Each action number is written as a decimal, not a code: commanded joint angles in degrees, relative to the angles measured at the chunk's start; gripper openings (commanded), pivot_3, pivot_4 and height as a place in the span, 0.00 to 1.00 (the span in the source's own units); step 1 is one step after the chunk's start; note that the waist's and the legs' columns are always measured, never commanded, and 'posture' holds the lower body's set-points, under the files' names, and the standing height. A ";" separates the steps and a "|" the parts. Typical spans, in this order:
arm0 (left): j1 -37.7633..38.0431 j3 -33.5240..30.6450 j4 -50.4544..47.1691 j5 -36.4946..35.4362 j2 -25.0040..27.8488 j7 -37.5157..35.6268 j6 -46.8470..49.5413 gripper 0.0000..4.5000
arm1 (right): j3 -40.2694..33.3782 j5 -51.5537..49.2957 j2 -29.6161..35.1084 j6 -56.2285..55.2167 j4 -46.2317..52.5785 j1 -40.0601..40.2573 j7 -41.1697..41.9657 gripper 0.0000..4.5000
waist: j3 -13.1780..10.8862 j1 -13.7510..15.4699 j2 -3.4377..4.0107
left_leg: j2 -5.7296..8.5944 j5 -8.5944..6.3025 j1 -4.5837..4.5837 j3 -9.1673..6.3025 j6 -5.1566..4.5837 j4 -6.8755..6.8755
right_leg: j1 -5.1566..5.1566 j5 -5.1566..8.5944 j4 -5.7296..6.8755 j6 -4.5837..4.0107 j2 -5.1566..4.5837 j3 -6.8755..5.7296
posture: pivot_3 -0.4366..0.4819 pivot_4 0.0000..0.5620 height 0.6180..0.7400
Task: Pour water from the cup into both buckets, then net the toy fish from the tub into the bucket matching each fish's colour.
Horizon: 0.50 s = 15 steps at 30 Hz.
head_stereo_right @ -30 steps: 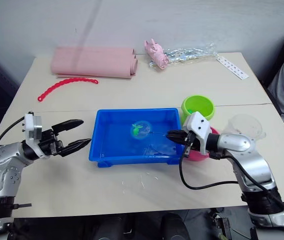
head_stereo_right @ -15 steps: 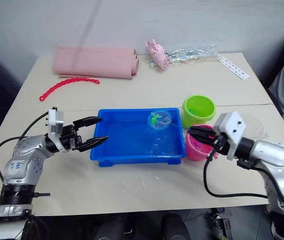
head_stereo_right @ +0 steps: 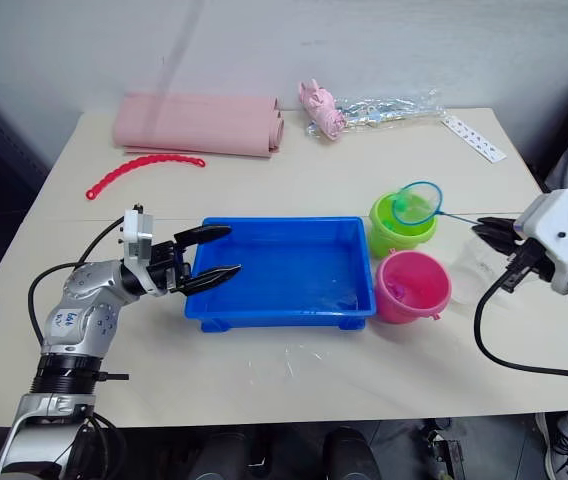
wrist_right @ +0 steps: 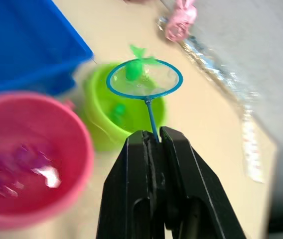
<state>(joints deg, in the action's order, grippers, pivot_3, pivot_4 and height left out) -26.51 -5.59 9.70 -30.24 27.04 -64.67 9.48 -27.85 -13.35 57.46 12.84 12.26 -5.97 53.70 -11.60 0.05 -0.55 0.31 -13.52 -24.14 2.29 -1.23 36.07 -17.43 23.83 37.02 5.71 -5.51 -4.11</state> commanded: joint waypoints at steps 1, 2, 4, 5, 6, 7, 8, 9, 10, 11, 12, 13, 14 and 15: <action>0.17 -0.04 -4.50 -2.08 -1.00 0.19 1.11 0.99 | 1.25 8.45 1.66 -12.85 -3.85 -0.35 -4.36 0.00 | 0.00 -0.10 0.00 | -0.01 0.00 0.00 0.00 0.00 0.00 | 0.00 0.00 0.00 0.00 0.01 0.00 | 0.48 0.27 1.00; 0.30 0.23 -5.00 -2.04 -1.35 0.34 1.24 0.99 | 1.73 10.08 1.90 -15.23 -4.58 -0.49 -5.08 0.00 | 0.00 -0.07 0.00 | -0.01 0.00 0.00 0.00 0.00 -0.01 | 0.00 0.00 0.00 0.00 0.01 -0.01 | 0.48 0.27 1.00; 0.48 0.52 -5.76 -1.85 -1.94 0.70 1.50 0.99 | 2.50 12.54 2.35 -18.43 -5.30 -0.28 -6.04 0.00 | 0.00 -0.03 0.00 | -0.01 0.00 0.00 0.00 0.00 0.01 | 0.00 0.00 0.01 0.00 0.01 -0.02 | 0.48 0.27 1.00; 0.46 0.64 -6.08 -1.76 -2.35 1.06 1.67 0.99 | 3.10 14.02 2.60 -20.99 -5.59 -0.01 -6.56 0.00 | 0.00 -0.02 0.00 | -0.01 0.00 0.00 0.01 0.00 0.01 | 0.00 0.00 0.02 0.00 0.00 -0.01 | 0.48 0.27 1.00; 0.42 0.82 -6.30 -1.69 -2.79 1.41 1.74 0.99 | 3.87 16.43 3.25 -23.69 -5.91 0.60 -7.30 0.00 | 0.00 0.00 0.00 | -0.01 0.01 0.00 0.01 0.00 0.02 | 0.00 0.00 0.02 0.00 0.01 -0.02 | 0.48 0.27 1.00; 0.34 0.98 -6.41 -1.62 -3.14 1.63 1.74 0.99 | 4.56 19.06 4.03 -26.17 -6.46 1.10 -8.20 0.00 | 0.00 -0.01 0.00 | -0.01 0.01 0.00 0.01 -0.01 0.02 | 0.00 0.00 0.02 0.00 0.00 -0.01 | 0.48 0.27 1.00; 0.24 1.09 -6.43 -1.51 -3.44 1.86 1.73 0.99 | 4.97 20.85 4.52 -27.84 -7.18 1.34 -8.93 0.00 | 0.00 -0.01 0.00 | -0.01 0.01 0.00 0.01 -0.01 0.02 | 0.00 0.00 0.02 0.00 0.01 -0.01 | 0.48 0.27 1.00; 0.15 1.14 -6.44 -1.44 -3.66 2.03 1.73 0.99 | 5.07 22.74 4.98 -28.41 -7.79 1.54 -10.10 0.00 | 0.00 0.00 0.01 | -0.01 0.01 0.00 0.01 -0.01 0.03 | 0.00 0.00 0.03 0.00 0.01 -0.01 | 0.48 0.27 1.00; 0.11 1.12 -6.46 -1.39 -3.82 2.18 1.72 0.99 | 5.18 24.26 5.56 -29.28 -8.41 1.69 -11.00 0.00 | 0.00 0.01 0.01 | -0.01 0.01 0.00 0.01 -0.01 0.03 | 0.00 0.00 0.02 0.00 0.00 -0.01 | 0.48 0.27 1.00; 0.06 1.13 -6.50 -1.31 -3.98 2.34 1.72 0.99 | 5.24 25.89 6.31 -30.34 -8.99 1.90 -12.01 0.00 | 0.00 0.02 0.00 | -0.01 0.01 0.00 0.01 -0.01 0.02 | 0.01 0.00 0.02 0.00 0.01 -0.02 | 0.48 0.27 1.00; 0.02 1.16 -6.46 -1.23 -4.14 2.50 1.66 0.99 | 5.22 27.18 6.77 -31.17 -9.54 1.75 -13.04 0.00 | 0.00 0.04 0.00 | -0.01 0.01 0.00 0.01 -0.01 0.03 | 0.01 0.00 0.02 0.00 0.01 -0.02 | 0.48 0.27 1.00; -0.01 1.22 -6.44 -1.18 -4.26 2.66 1.60 0.99 | 5.29 28.03 7.11 -31.83 -10.04 1.56 -13.61 0.00 | 0.00 0.04 0.01 | -0.01 0.01 0.00 0.01 -0.01 0.04 | 0.01 0.00 0.02 0.00 0.00 -0.01 | 0.48 0.27 1.00; -0.05 1.30 -6.42 -1.14 -4.34 2.80 1.56 0.99 | 5.36 28.92 7.43 -32.20 -10.44 1.41 -14.28 0.00 | 0.00 0.04 0.01 | -0.01 0.01 -0.01 0.01 -0.01 0.04 | 0.01 0.00 0.02 0.00 0.00 -0.01 | 0.48 0.27 1.00; -0.07 1.40 -6.34 -1.09 -4.42 2.89 1.46 0.99 | 5.56 30.18 7.96 -32.99 -11.05 1.16 -15.42 0.00 | 0.00 0.05 0.01 | -0.01 0.01 0.00 0.01 -0.01 0.04 | 0.01 0.00 0.02 0.00 0.01 -0.01 | 0.48 0.27 1.00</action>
<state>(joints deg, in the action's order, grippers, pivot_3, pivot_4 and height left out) -26.19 -3.98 4.99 -31.09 22.97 -62.23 11.44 -21.01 13.27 63.34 -17.54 2.06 -3.97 41.61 -11.60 0.10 -0.54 0.30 -13.51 -24.15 2.30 -1.24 36.11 -17.43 23.83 37.04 5.71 -5.51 -4.13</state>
